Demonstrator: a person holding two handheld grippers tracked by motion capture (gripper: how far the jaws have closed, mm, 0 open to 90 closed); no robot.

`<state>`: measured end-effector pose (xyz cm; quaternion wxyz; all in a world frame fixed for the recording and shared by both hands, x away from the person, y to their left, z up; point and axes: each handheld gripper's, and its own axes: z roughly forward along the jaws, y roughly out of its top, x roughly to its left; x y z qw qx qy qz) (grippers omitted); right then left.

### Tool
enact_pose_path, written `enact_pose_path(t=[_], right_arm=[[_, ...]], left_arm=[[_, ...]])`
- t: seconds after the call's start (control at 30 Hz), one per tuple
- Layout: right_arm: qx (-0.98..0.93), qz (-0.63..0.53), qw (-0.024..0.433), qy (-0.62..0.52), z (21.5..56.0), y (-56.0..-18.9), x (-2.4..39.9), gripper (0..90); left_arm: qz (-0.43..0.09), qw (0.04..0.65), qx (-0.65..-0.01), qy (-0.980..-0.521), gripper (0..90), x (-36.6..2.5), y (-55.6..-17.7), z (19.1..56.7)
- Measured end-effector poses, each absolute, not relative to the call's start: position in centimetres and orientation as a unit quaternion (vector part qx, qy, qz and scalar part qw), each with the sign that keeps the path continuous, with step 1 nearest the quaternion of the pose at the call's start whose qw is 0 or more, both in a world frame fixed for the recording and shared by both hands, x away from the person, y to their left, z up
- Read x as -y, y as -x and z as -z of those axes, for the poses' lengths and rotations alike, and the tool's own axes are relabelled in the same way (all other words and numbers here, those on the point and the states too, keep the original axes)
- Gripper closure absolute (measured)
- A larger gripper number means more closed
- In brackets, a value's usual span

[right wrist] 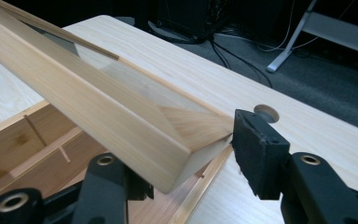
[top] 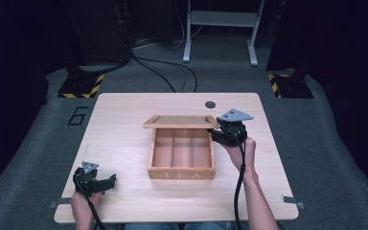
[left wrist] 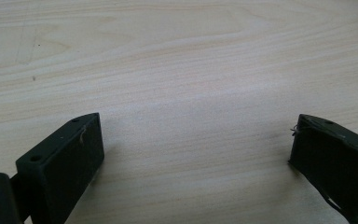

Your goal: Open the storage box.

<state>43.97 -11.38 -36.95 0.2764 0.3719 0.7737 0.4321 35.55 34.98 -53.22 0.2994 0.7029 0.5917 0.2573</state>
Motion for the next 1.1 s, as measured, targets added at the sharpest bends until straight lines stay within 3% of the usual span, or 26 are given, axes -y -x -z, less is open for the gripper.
enact_pose_path(t=[0.33,1.1], right_arm=[[-0.770,-0.440,0.250,-0.389,38.6,-43.0,11.7,45.0],[-0.768,-0.431,0.196,-0.432,44.0,-40.2,11.8,43.9]], left_arm=[[-0.256,0.300,-0.593,-0.701,2.5,-35.0,-35.6,53.2],[-0.256,0.301,-0.594,-0.701,2.5,-34.9,-35.6,53.2]])
